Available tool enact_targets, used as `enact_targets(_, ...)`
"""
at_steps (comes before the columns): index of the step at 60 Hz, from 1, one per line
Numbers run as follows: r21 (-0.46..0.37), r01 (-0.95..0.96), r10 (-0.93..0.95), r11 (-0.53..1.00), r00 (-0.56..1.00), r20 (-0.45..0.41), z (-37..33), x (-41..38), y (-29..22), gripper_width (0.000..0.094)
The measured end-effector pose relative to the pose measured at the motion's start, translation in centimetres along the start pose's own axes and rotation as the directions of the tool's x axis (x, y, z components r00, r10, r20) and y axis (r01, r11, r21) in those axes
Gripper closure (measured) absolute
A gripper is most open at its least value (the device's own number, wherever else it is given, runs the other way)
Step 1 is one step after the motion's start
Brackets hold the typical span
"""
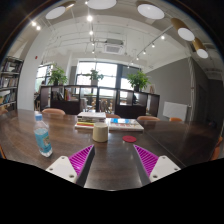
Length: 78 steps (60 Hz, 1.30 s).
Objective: Pour water
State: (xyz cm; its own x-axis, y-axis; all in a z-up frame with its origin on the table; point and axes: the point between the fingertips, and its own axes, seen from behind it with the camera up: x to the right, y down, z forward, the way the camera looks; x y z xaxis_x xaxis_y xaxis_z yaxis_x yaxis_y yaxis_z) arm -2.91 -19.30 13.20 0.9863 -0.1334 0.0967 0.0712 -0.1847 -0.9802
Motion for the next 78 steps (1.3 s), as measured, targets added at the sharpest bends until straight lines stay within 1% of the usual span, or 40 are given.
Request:
enact_targets(3, -0.016, 0.009, -0.008, 1.0, 1.0, 0.004, -0.1, -0.6, 0.5, 0.0159)
enact_targets(9, -0.025, 0.006, -0.005, 1.0, 0.999, 0.052, -0.4, -3.3, 0.6, 0.0159)
enact_targets(10, -0.024, 0.0, 0.001, 1.0, 0.998, 0.068, -0.7, -5.5, 1.4, 0.0158)
enact_targets(17, -0.016, -0.026, 0.028, 1.0, 0.988, 0.153, -1.3, -13.1, 1.9, 0.0148)
enact_targets(30, -0.015, -0.053, 0.055, 0.998, 0.961, 0.27, 0.1, -24.7, 2.2, 0.0149)
enact_targets(44, -0.018, -0.06, 0.063, 0.998, 0.963, 0.263, 5.0, -29.0, 1.7, 0.015)
enact_targets(49, -0.018, -0.062, 0.065, 0.998, 0.956, 0.287, 6.7, -30.7, 1.7, 0.0152)
enact_targets(52, -0.016, -0.056, 0.059, 0.998, 0.958, 0.281, 7.7, -31.0, 1.6, 0.0154)
enact_targets(57, 0.028, -0.056, 0.047, 0.998, 0.963, 0.267, 8.6, -31.3, 0.6, 0.0164)
enact_targets(60, 0.027, -0.069, 0.059, 0.997, 0.96, 0.275, 9.4, -31.8, 0.5, 0.0196)
enact_targets(63, 0.025, -0.08, 0.07, 0.996, 0.958, 0.278, 9.7, -31.8, 0.3, 0.0247)
enact_targets(66, 0.037, -0.086, 0.074, 0.996, 0.964, 0.256, 10.2, -31.3, -0.1, 0.0346)
enact_targets(68, 0.043, -0.094, 0.081, 0.995, 0.966, 0.246, 10.4, -31.1, 0.1, 0.0433)
enact_targets(75, 0.039, -0.115, 0.1, 0.993, 0.955, 0.278, 10.3, -31.5, 0.1, 0.0521)
enact_targets(78, 0.04, -0.125, 0.109, 0.991, 0.953, 0.281, 10.1, -31.1, 0.0, 0.0582)
